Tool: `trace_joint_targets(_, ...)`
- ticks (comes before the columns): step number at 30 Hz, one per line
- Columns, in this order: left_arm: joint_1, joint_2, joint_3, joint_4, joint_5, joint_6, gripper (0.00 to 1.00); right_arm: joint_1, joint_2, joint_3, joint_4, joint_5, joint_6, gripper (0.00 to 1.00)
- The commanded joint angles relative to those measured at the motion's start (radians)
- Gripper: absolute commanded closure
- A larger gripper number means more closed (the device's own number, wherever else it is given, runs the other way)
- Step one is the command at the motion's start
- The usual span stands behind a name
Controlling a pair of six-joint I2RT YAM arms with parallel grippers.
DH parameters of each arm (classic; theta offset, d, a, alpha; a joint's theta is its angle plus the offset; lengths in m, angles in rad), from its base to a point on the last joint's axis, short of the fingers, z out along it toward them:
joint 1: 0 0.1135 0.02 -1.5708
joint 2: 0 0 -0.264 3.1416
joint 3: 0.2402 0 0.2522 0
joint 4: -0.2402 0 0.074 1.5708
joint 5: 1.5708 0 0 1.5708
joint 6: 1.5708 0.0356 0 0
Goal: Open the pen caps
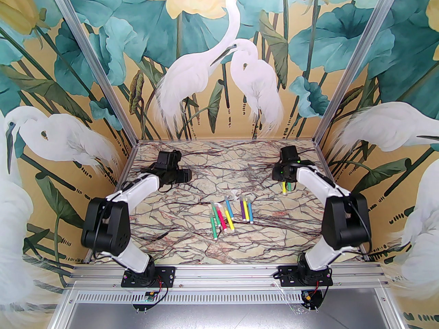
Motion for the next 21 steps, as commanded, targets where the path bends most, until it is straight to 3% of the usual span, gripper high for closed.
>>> trace_joint_targets(1,0.004,-0.05,-0.058,0.142,0.071,-0.008,0.28,0.055,-0.039,-0.03,-0.068,-0.05,0.008,0.51)
trace_joint_targets(10,0.004,-0.137,-0.21,0.342,0.118,-0.024,0.26,0.185,-0.066,-0.076,-0.159,-0.102,0.036,0.53)
trace_joint_targets(21,0.004,-0.172,-0.272,0.421,0.176,0.009,0.25,0.31,0.003,-0.112,-0.15,-0.153,0.109,0.55)
